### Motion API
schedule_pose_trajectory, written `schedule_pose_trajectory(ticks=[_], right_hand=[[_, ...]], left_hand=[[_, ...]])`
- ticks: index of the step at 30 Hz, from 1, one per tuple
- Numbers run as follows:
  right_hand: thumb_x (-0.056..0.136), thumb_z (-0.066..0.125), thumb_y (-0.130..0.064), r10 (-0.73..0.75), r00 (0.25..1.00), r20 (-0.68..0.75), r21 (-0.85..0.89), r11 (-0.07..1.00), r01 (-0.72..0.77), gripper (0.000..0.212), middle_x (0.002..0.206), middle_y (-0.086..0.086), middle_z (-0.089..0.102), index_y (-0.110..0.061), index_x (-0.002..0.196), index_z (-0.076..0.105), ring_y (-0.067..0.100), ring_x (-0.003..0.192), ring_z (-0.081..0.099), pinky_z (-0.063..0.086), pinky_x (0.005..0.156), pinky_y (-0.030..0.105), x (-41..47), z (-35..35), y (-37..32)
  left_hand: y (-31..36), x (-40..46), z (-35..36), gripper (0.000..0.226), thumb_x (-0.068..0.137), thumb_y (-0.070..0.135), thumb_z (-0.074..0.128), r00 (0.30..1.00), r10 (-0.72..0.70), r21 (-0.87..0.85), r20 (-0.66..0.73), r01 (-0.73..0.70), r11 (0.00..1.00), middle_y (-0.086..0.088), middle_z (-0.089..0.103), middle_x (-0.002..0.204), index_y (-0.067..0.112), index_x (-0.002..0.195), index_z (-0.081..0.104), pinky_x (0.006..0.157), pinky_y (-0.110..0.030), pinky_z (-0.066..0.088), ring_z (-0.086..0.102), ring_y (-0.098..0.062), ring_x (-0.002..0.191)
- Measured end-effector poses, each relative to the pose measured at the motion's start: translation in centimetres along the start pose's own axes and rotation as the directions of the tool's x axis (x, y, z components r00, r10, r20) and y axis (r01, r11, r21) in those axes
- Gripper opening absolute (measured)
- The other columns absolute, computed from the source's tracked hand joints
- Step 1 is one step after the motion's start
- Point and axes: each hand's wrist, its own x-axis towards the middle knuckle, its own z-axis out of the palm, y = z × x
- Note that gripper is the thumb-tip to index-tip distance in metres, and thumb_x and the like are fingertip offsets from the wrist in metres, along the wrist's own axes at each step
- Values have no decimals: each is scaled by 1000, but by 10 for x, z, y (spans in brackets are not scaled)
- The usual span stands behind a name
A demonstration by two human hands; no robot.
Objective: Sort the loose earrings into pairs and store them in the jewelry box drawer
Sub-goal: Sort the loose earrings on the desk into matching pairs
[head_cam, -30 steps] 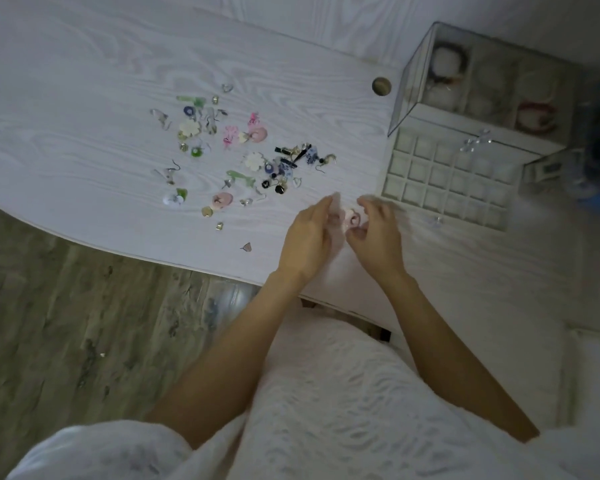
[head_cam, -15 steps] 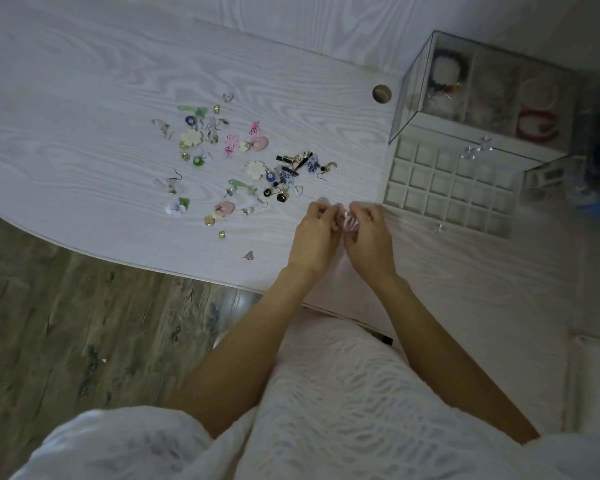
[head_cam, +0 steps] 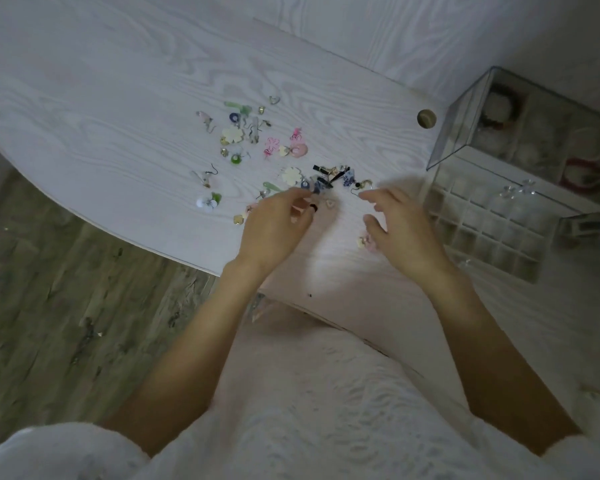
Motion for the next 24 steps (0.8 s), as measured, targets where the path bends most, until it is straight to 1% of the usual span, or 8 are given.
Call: schedule_pose_trajectory(ticks=[2,4,7,9,11,17,21,24], right_hand=[[92,52,-11,-87,996,4,17,996,86,29,118,8,59,-12,120,57,23,106,56,47,89,38,34,7,-10],[91,53,-9,-142,990,15,27,990,142,26,112,7,62,-12,116,61,24,104,57,47,87,34,69,24,-18],[92,50,-4,-162,986,44,5,987,162,27,115,11,61,-10,115,62,25,106,54,39,84,23,115,54,-28],[91,49,-1,-171,984,49,-10,985,171,28,117,15,57,-7,115,61,28,108,53,43,89,27,135,70,-31],[90,51,0,-164,984,62,-41,985,167,28,119,16,53,-6,117,60,30,109,51,48,89,35,146,79,-31],[88,59,-7,-142,983,119,-143,977,158,19,112,14,56,-10,106,65,29,100,53,36,71,26,159,77,-33],[89,55,-9,-154,984,90,-124,978,165,24,112,16,56,-9,112,62,30,98,55,43,71,29,157,76,-34],[91,52,-10,-133,991,23,-9,991,133,27,107,11,52,-11,116,61,23,95,53,46,76,26,148,70,-39]], left_hand=[[-24,0,-20,29,89,19,57,994,10,37,-113,-6,999,2,67,102,16,118,59,77,-25,46,59,-12,88],[-48,1,-29,31,86,18,60,985,-8,156,-173,36,987,-2,65,106,16,117,59,77,-29,44,55,-21,98],[-67,7,-25,37,84,19,61,988,-55,301,-141,96,949,-8,58,119,16,120,57,83,-37,41,45,-30,110],[-72,12,-20,37,84,19,59,993,-82,350,-86,107,930,-9,56,120,15,121,55,80,-34,38,42,-30,111],[-76,15,-18,36,84,20,59,992,-112,349,-61,126,929,-9,55,118,14,119,54,76,-33,37,43,-29,110],[-84,17,-16,27,85,19,60,991,-109,307,-78,128,943,-5,60,106,14,110,55,67,-30,35,50,-25,100],[-87,17,-16,26,88,22,61,992,-74,245,-105,98,965,-8,58,109,14,113,61,72,-32,39,49,-26,102],[-78,12,-21,26,85,19,66,977,12,125,-215,15,992,-9,57,102,15,110,64,75,-27,40,52,-23,93]])
